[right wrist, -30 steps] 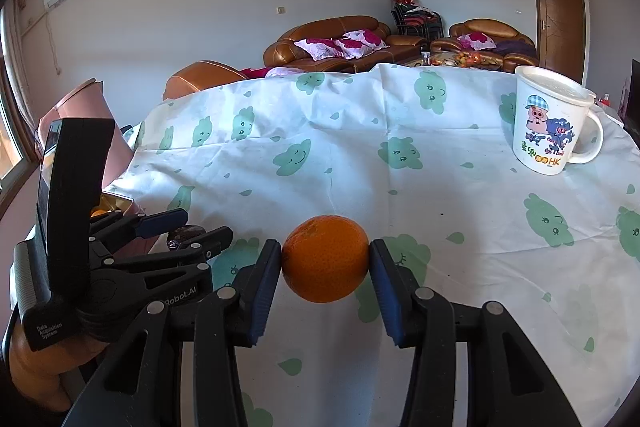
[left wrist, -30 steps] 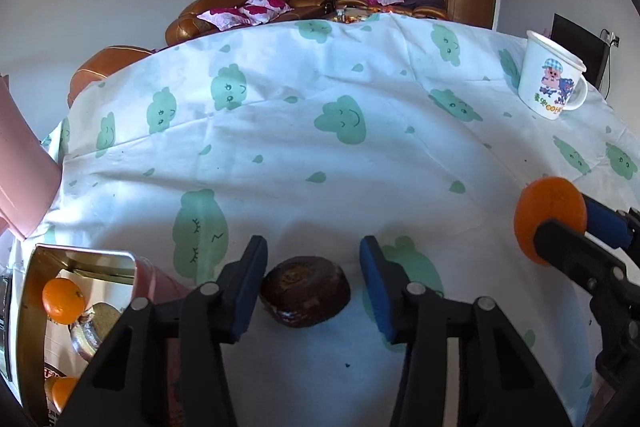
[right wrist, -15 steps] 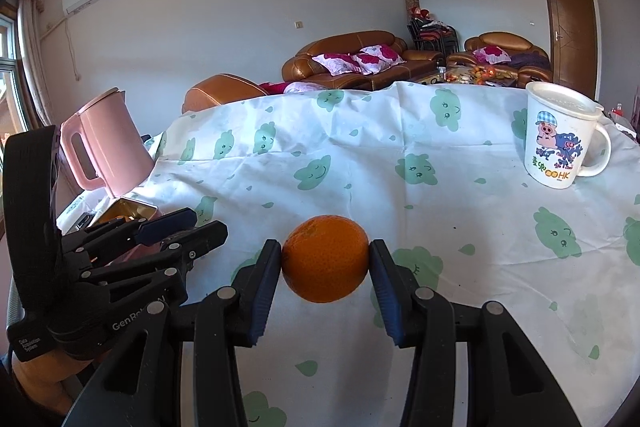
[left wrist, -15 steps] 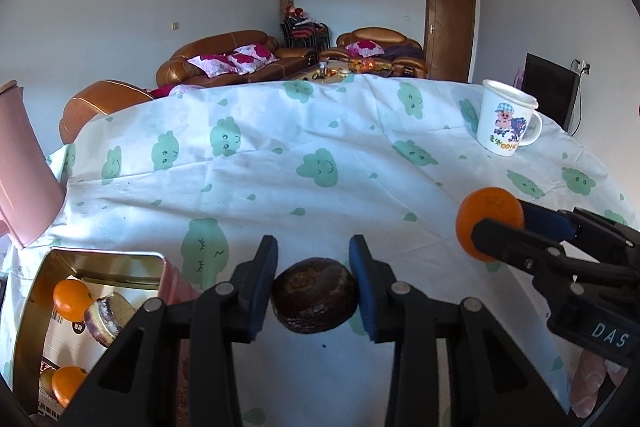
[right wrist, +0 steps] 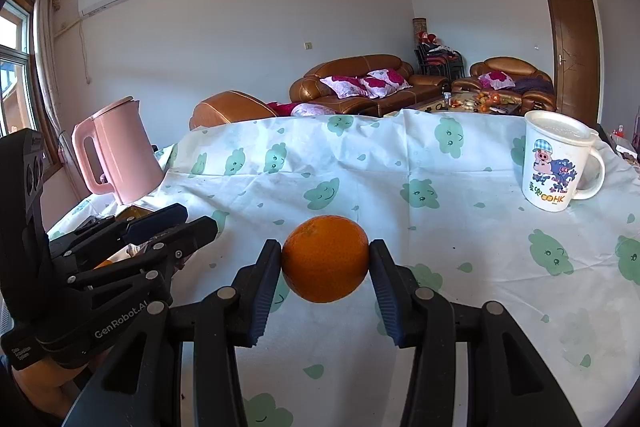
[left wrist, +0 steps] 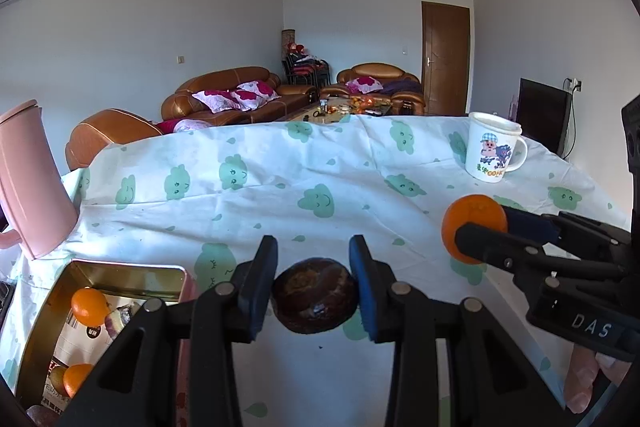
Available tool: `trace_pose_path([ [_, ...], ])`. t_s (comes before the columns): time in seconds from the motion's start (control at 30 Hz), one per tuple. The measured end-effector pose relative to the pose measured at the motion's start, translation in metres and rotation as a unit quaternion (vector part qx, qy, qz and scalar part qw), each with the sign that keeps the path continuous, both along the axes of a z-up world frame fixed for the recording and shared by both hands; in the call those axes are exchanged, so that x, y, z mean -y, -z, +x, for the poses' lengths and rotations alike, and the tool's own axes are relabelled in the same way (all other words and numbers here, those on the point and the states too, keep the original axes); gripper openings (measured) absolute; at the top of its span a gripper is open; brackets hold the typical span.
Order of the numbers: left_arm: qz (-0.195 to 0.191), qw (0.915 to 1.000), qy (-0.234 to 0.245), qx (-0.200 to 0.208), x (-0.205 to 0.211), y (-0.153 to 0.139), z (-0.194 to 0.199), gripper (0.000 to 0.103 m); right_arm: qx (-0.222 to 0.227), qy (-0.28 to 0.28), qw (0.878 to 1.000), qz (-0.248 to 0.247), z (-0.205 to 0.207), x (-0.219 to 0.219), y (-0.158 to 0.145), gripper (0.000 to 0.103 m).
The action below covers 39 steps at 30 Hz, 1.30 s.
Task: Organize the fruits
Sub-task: 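Carry the orange with the right tool while the left carries the date toward the tin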
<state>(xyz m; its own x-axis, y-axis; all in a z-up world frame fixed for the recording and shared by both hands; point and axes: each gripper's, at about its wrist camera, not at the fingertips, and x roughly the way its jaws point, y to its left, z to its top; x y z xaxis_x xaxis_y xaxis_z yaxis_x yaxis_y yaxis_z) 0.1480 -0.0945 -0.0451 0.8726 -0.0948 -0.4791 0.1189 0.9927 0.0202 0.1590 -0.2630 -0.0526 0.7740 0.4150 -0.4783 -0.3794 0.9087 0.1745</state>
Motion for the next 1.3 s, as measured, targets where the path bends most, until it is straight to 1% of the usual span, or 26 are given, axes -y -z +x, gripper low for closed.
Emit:
trace_pose_path([
  [0.63,-0.005,0.9992,-0.011,0.039,-0.004,-0.005,-0.017,0.038,0.047,-0.004,0.999,-0.002,-0.017,0.0,-0.008,0.047],
  [1.3,0.002,0.9965,-0.022,0.08,-0.002,-0.011,-0.034,0.038,0.082,-0.006,0.997,-0.006,-0.026,-0.001,-0.013,0.047],
])
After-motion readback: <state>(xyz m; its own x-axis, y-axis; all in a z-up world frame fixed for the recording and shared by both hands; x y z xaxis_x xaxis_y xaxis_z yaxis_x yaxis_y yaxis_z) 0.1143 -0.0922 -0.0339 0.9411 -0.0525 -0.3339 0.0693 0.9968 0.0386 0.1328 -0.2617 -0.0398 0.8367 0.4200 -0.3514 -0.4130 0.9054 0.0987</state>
